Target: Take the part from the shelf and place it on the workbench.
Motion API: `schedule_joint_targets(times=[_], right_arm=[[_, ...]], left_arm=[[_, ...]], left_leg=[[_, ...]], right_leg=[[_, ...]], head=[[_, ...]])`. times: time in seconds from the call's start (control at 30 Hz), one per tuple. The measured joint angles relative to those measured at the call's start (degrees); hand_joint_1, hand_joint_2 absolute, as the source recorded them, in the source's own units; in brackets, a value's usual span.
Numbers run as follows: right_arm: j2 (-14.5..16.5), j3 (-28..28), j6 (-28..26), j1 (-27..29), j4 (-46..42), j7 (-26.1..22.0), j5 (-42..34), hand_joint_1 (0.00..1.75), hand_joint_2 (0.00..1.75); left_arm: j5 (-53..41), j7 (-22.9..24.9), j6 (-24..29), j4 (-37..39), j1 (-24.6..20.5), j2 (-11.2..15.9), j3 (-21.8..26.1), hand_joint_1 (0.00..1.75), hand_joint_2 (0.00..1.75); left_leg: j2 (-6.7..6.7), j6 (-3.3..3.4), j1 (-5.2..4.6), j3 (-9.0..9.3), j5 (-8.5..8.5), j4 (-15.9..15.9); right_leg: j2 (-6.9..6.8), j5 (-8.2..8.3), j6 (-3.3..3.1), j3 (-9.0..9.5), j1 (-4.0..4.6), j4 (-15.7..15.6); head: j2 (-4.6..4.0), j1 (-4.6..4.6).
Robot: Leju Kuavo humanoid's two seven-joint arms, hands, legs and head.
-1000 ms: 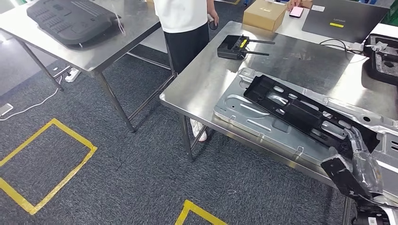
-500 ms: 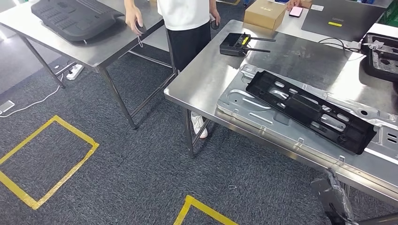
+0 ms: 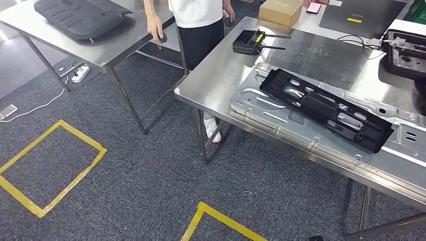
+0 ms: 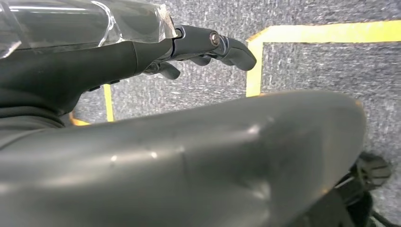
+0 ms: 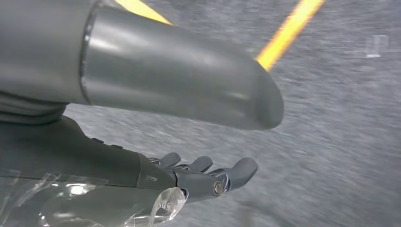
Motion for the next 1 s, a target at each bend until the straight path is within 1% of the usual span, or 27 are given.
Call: schedule_joint_targets(times=[0.03, 0.07, 0.1, 0.13, 0.17, 0.23, 0.27, 0.3, 0.33, 0.37, 0.43, 0.47, 0.5, 0.57, 0.6, 0.63, 0.67, 0.7, 0.73, 0.77, 0.8, 0.83, 0.87, 0.9, 0.93, 0.97, 1.0], right_arm=[[0.7, 0.4, 0.2, -0.5, 2.2, -0.1, -0.3, 0.0, 0.0], [1.3, 0.8, 0.5, -0.9, 4.0, -0.1, -0.5, 0.0, 0.0], [1.8, 1.2, 0.8, -1.3, 5.9, -0.1, -0.8, 0.0, 0.0], [2.4, 1.5, 1.1, -1.6, 7.9, 0.1, -1.1, 0.0, 0.0], [2.9, 1.8, 1.4, -1.9, 9.6, 0.3, -1.3, 0.0, 0.0], [3.9, 2.3, 2.0, -2.4, 12.6, 0.9, -1.9, 0.0, 0.0], [4.4, 2.4, 2.2, -2.6, 13.8, 1.3, -2.1, 0.0, 0.0], [4.9, 2.6, 2.5, -2.8, 15.1, 1.6, -2.4, 0.0, 0.0], [5.3, 2.8, 2.7, -2.9, 16.2, 2.0, -2.5, 0.0, 0.0], [5.7, 2.9, 2.8, -3.1, 17.2, 2.4, -2.7, 0.0, 0.0], [6.4, 3.2, 3.1, -3.7, 18.8, 3.2, -3.0, 0.0, 0.0], [6.8, 3.3, 3.2, -4.0, 19.5, 3.6, -3.1, 0.0, 0.0], [7.1, 3.4, 3.3, -4.2, 20.1, 4.0, -3.2, 0.0, 0.0], [7.7, 3.5, 3.4, -4.4, 21.2, 4.4, -3.3, 0.0, 0.0], [8.0, 3.5, 3.5, -4.4, 21.7, 4.6, -3.3, 0.0, 0.0], [8.2, 3.5, 3.5, -4.5, 22.1, 4.7, -3.4, 0.0, 0.0], [8.4, 3.5, 3.5, -4.6, 22.5, 4.8, -3.5, 0.0, 0.0], [8.7, 3.6, 3.6, -4.7, 22.8, 4.8, -3.5, 0.0, 0.0], [8.9, 3.6, 3.6, -4.9, 23.2, 5.0, -3.6, 0.0, 0.0], [9.1, 3.6, 3.7, -4.9, 23.5, 5.2, -3.7, 0.0, 0.0], [9.3, 3.6, 3.9, -5.0, 23.8, 5.5, -3.8, 0.0, 0.0], [9.5, 3.6, 4.0, -5.0, 24.2, 5.9, -3.8, 0.0, 0.0], [9.8, 3.6, 4.1, -5.0, 24.4, 6.3, -3.9, 0.0, 0.0], [10.1, 3.6, 4.2, -5.0, 24.7, 6.7, -3.9, 0.0, 0.0], [10.3, 3.6, 4.3, -5.1, 24.9, 7.0, -4.0, 0.0, 0.0], [10.6, 3.6, 4.3, -5.2, 25.0, 7.4, -4.0, 0.0, 0.0], [10.8, 3.7, 4.3, -5.4, 25.2, 7.7, -3.9, 0.0, 0.0]], left_arm=[[0.0, 0.0, 0.0, 0.0, 0.0, 0.0, 0.0, 0.0, 0.0], [0.0, 0.1, 0.0, 0.0, 0.0, 0.0, 0.0, 0.0, 0.0], [0.0, 0.1, 0.0, 0.0, 0.0, 0.0, 0.0, 0.0, 0.0], [-0.1, 0.1, 0.0, 0.0, 0.0, 0.0, 0.0, 0.0, 0.0], [-0.1, 0.1, 0.1, 0.0, 0.0, 0.0, 0.0, 0.0, 0.0], [-0.1, 0.1, 0.3, 0.0, 0.0, 0.0, 0.0, 0.0, 0.0], [-0.2, 0.1, 0.4, 0.0, 0.1, 0.0, 0.0, 0.0, 0.0], [-0.2, 0.1, 0.4, 0.0, 0.1, -0.1, 0.0, 0.0, 0.0], [-0.3, 0.1, 0.4, 0.0, 0.2, -0.1, 0.0, 0.0, 0.0], [-0.3, 0.1, 0.4, 0.0, 0.2, -0.1, 0.0, 0.0, 0.0], [-0.4, 0.1, 0.3, 0.0, 0.2, -0.2, 0.0, 0.0, 0.0], [-0.5, 0.1, 0.3, 0.0, 0.2, -0.2, 0.0, 0.0, 0.0], [-0.6, 0.1, 0.3, 0.0, 0.2, -0.3, 0.0, 0.0, 0.0], [-0.7, 0.1, 0.3, 0.0, 0.1, -0.3, 0.0, 0.0, 0.0], [-0.7, 0.1, 0.3, 0.0, 0.0, -0.3, 0.0, 0.0, 0.0], [-0.7, 0.1, 0.3, 0.0, 0.0, -0.3, 0.0, 0.0, 0.0], [-0.8, 0.1, 0.3, 0.0, 0.0, -0.3, 0.0, 0.0, 0.0], [-0.8, 0.1, 0.3, 0.0, 0.1, -0.3, 0.0, 0.0, 0.0], [-0.8, 0.1, 0.3, 0.0, 0.2, -0.3, 0.0, 0.0, 0.0], [-0.8, 0.1, 0.3, 0.0, 0.2, -0.3, 0.0, 0.0, 0.0], [-0.7, 0.1, 0.3, 0.0, 0.3, -0.3, 0.0, 0.0, 0.0], [-0.7, 0.1, 0.3, 0.0, 0.3, -0.3, 0.0, 0.0, 0.0], [-0.7, 0.1, 0.3, 0.0, 0.3, -0.3, 0.0, 0.0, 0.0], [-0.6, 0.1, 0.3, 0.0, 0.2, -0.3, 0.0, 0.0, 0.0], [-0.6, 0.1, 0.3, 0.0, 0.2, -0.3, 0.0, 0.0, 0.0], [-0.5, 0.1, 0.3, 0.0, 0.2, -0.3, 0.0, 0.0, 0.0], [-0.5, 0.1, 0.3, 0.0, 0.1, -0.3, 0.0, 0.0, 0.0]], left_leg=[[0.02, 0.26, -0.21, -0.19, 0.18, 0.0], [0.06, 0.69, -0.2, -0.42, 0.55, -0.1], [0.15, 1.15, -0.15, -0.59, 0.99, -0.3], [0.27, 1.7, -0.08, -0.85, 1.5, -0.5], [0.43, 2.22, -0.02, -1.18, 2.01, -0.7], [0.82, 2.88, -0.25, -2.1, 2.75, -0.7], [1.07, 3.02, -0.43, -2.57, 3.07, -0.7], [1.34, 3.07, -0.58, -3.01, 3.38, -0.7], [1.65, 3.03, -0.69, -3.36, 3.63, -0.7], [2.03, 2.94, -0.73, -3.65, 3.82, -0.6], [2.95, 2.64, -0.91, -4.09, 4.01, -0.1], [3.45, 2.42, -1.04, -4.29, 4.07, 0.2], [3.98, 2.2, -1.13, -4.43, 4.14, 0.5], [4.94, 1.66, -1.03, -4.53, 4.41, 0.6], [4.91, 1.33, -0.84, -4.6, 4.23, 0.8], [4.23, 0.87, -0.66, -4.98, 3.33, 1.8], [3.23, 0.39, -0.47, -5.87, 1.56, 4.0], [2.1, -0.13, -0.2, -7.25, -0.96, 7.6], [1.32, -0.55, 0.02, -8.89, -3.66, 12.0], [1.04, -0.86, 0.28, -10.29, -5.77, 16.2], [0.97, -1.07, 0.52, -10.93, -6.89, 18.8], [0.94, -1.2, 0.76, -10.35, -6.83, 19.0], [0.79, -1.31, 0.98, -8.51, -5.72, 16.6], [0.24, -1.38, 1.22, -5.66, -4.01, 12.2], [-1.05, -1.43, 1.45, -2.64, -2.47, 7.2], [-2.3, -1.4, 1.57, -0.4, -1.38, 3.0], [-3.3, -1.3, 1.57, 0.83, -0.84, 0.6]], right_leg=[[0.0, 0.28, 0.39, -0.04, 0.01, -0.1], [0.03, 0.54, 0.81, -0.07, -0.03, -0.2], [0.06, 0.33, 1.1, -0.26, -0.07, -0.1], [0.08, -0.73, 1.27, -0.79, -0.09, 1.0], [0.1, -2.66, 1.3, -1.81, -0.1, 3.4], [0.09, -7.93, 1.28, -4.97, -0.08, 11.7], [0.09, -9.78, 1.35, -6.21, -0.05, 15.6], [0.09, -10.58, 1.39, -6.51, 0.0, 17.6], [0.02, -10.24, 1.39, -5.53, 0.03, 17.1], [-0.22, -8.98, 1.33, -3.31, 0.05, 14.1], [-1.91, -6.08, 1.06, 2.52, 0.26, 5.0], [-2.56, -5.15, 0.76, 4.39, 0.43, 1.6], [-2.94, -4.69, 0.42, 5.28, 0.61, -0.2], [-2.16, -4.19, -0.41, 5.03, 0.85, -0.7], [-1.8, -3.85, -0.77, 4.89, 0.8, -0.8], [-1.43, -3.45, -1.15, 4.67, 0.72, -0.8], [-1.12, -3.0, -1.49, 4.33, 0.57, -0.9], [-0.75, -2.58, -1.7, 3.89, 0.46, -0.9], [-0.31, -2.2, -1.81, 3.35, 0.42, -0.9], [0.14, -1.84, -1.79, 2.82, 0.4, -0.9], [0.67, -1.49, -1.68, 2.35, 0.35, -0.9], [1.26, -1.17, -1.48, 1.95, 0.27, -0.9], [1.89, -0.87, -1.22, 1.63, 0.14, -0.9], [2.54, -0.58, -0.92, 1.41, -0.01, -0.9], [3.16, -0.31, -0.56, 1.19, -0.1, -0.8], [3.66, -0.05, -0.2, 0.93, -0.14, -0.8], [4.12, 0.26, 0.18, 0.64, -0.11, -0.7]], head=[[0.0, 0.02], [0.0, 0.03], [0.0, 0.04], [0.0, 0.06], [0.0, 0.08], [0.0, 0.1], [0.0, 0.1], [0.0, 0.1], [0.0, 0.1], [0.0, 0.09], [0.0, 0.09], [0.0, 0.07], [0.0, 0.04], [0.0, -0.01], [0.0, 0.0], [0.0, -0.02], [0.0, -0.03], [0.0, -0.04], [0.0, -0.05], [0.0, -0.04], [0.0, -0.04], [0.0, -0.04], [0.0, -0.04], [0.0, -0.04], [0.0, -0.05], [0.0, -0.03], [0.0, -0.01]])
